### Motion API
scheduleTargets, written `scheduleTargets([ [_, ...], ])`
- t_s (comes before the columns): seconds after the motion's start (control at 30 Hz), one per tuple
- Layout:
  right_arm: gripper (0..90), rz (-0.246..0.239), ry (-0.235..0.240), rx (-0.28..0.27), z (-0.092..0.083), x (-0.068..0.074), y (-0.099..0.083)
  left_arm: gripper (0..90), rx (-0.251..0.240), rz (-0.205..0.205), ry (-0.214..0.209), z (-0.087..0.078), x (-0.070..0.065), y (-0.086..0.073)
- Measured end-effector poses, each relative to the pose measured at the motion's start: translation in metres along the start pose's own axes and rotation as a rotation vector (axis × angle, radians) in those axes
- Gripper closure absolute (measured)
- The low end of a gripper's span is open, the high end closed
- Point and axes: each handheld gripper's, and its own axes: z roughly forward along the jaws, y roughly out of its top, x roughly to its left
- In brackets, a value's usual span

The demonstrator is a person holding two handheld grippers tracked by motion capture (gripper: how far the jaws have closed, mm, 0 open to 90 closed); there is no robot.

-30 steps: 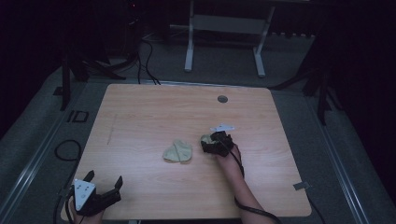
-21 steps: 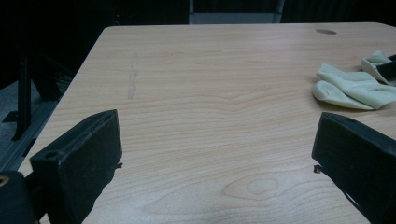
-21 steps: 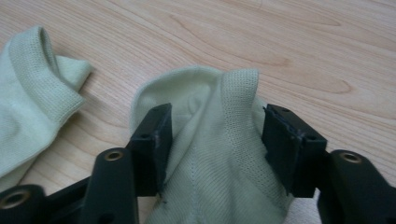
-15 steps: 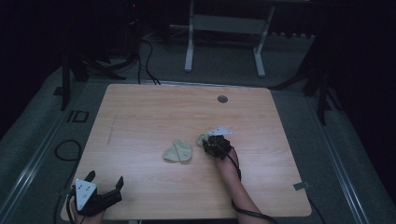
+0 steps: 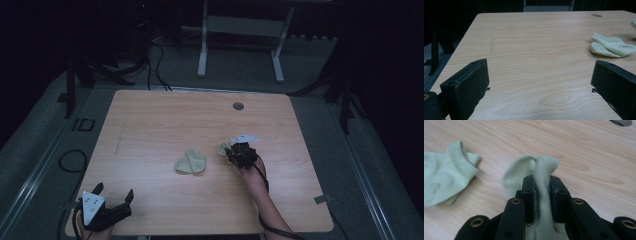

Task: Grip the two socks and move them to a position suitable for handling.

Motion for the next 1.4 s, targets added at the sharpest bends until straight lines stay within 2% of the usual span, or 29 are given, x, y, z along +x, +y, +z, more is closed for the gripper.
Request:
scheduleTargets([
  [0.23,76.0,0.025,0.021,-0.029,-0.03,-0.004,-0.004,1.7,0.004,0.007,0.004,0.001,-0.003,0.001],
  [0.37,76.2,0.022,0.034,-0.032,-0.042,-0.003,-0.007,1.7,0.002,0.005,0.008,0.002,-0.004,0.002],
  [0.47,76.5,-0.003,0.035,-0.04,-0.05,-0.001,-0.01,1.7,0.004,0.002,0.007,0.004,-0.006,0.002],
  [0.6,76.8,-0.005,0.062,-0.037,-0.059,0.003,-0.017,1.7,0.015,0.012,0.0,0.006,-0.009,0.002],
  [0.77,76.7,-0.007,0.106,-0.061,-0.076,0.016,-0.031,1.7,0.015,0.022,-0.007,0.006,-0.01,0.002],
  [0.9,76.7,-0.037,0.142,-0.076,-0.093,0.032,-0.042,1.7,0.011,0.016,-0.015,0.007,-0.011,0.003],
  [1.0,76.7,-0.058,0.176,-0.09,-0.107,0.046,-0.051,1.7,0.011,0.029,-0.024,0.008,-0.012,0.004],
  [1.1,76.6,-0.074,0.187,-0.097,-0.12,0.058,-0.06,1.7,0.012,0.027,-0.032,0.009,-0.012,0.004],
  [1.17,76.6,-0.084,0.175,-0.099,-0.126,0.065,-0.065,1.7,0.012,0.022,-0.037,0.01,-0.012,0.004],
  [1.27,76.5,-0.09,0.171,-0.103,-0.127,0.074,-0.074,1.7,0.012,0.027,-0.044,0.01,-0.013,0.004],
  [1.4,76.2,-0.074,0.193,-0.078,-0.11,0.082,-0.084,1.7,0.009,0.029,-0.057,0.011,-0.015,0.005],
])
